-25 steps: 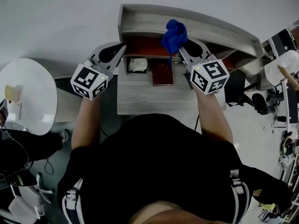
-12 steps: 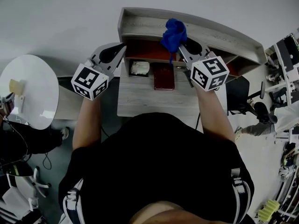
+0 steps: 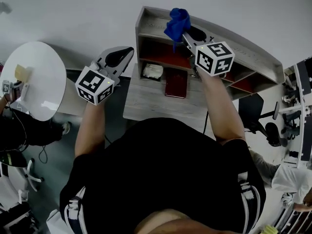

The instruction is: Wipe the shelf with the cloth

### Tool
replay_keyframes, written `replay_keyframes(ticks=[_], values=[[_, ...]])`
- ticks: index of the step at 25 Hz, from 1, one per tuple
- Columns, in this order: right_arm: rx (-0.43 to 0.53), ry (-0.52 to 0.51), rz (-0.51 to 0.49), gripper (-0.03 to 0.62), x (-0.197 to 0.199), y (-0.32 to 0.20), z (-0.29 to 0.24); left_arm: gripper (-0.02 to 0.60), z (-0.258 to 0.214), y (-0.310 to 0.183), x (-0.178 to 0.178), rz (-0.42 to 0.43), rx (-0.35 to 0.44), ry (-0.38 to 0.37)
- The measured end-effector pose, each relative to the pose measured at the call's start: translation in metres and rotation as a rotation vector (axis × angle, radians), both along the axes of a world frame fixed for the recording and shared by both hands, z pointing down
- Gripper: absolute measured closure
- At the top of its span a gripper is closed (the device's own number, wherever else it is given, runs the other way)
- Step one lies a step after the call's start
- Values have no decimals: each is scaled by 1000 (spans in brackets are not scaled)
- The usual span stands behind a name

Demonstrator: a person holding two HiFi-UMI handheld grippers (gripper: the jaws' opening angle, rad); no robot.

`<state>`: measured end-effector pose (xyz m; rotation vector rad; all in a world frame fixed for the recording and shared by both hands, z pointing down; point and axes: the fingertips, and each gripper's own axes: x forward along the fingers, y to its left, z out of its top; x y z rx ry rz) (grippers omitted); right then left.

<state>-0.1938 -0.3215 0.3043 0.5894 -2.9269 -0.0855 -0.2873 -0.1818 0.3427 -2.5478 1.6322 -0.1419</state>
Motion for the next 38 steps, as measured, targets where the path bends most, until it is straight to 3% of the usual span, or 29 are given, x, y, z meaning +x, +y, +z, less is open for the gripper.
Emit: replay_keyframes(ticks=[13,19,28,38], values=[[-7,153,-38,522,-74,-45,36,565,6,12,-22,-54,-25,0],[38,241,-52,522,-97,-47,43,565,7,15,-31,-45,-26,4],[66,445,-41,523,-120,-52,70,565,12,26,-57,-28,-31,2],[56,479,-49,523,-123,-51,84,565,21,32,-57,-37,-52,0]])
